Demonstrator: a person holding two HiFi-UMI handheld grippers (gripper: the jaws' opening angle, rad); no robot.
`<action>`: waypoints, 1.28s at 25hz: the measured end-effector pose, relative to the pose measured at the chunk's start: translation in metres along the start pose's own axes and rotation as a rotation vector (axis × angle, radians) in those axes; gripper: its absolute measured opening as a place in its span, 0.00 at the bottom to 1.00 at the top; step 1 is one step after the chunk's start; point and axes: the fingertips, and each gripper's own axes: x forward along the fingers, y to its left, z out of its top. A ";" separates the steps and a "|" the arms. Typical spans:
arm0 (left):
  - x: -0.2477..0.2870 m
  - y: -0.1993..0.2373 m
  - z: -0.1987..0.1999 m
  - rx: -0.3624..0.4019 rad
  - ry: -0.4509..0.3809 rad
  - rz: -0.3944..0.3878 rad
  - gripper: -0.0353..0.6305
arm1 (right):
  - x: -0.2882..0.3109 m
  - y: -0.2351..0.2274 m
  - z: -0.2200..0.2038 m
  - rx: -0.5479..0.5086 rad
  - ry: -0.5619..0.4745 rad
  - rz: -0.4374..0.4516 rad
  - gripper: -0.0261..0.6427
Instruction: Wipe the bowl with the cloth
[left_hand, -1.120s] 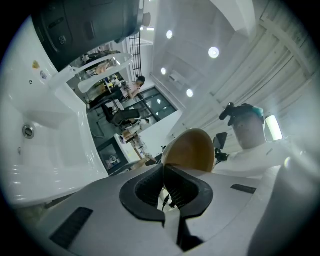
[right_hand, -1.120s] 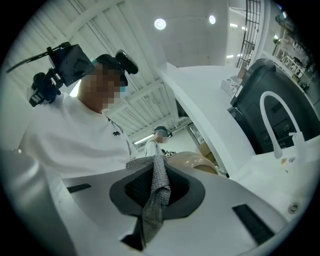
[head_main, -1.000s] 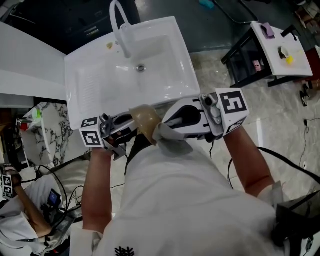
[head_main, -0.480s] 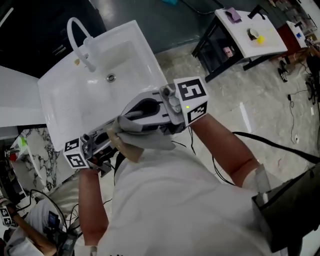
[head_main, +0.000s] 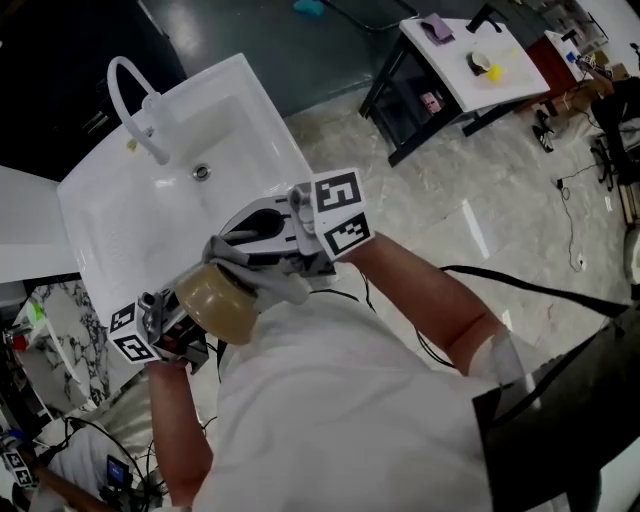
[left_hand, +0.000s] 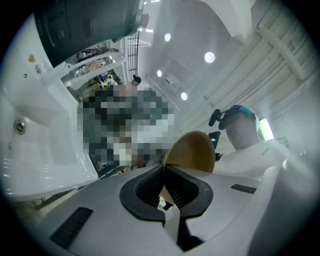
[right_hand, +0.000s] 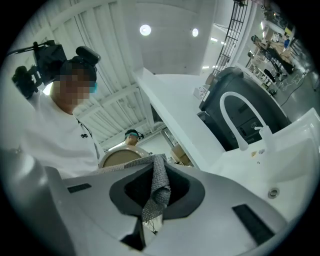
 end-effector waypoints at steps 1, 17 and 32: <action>-0.006 0.003 0.003 0.009 -0.002 0.013 0.08 | 0.004 -0.004 -0.005 0.006 0.009 -0.010 0.09; -0.084 0.055 0.073 0.000 -0.144 0.224 0.08 | 0.049 -0.023 -0.027 0.068 0.107 -0.045 0.09; -0.195 0.116 0.131 -0.040 -0.142 0.514 0.08 | 0.120 -0.056 0.023 -0.032 0.019 -0.161 0.09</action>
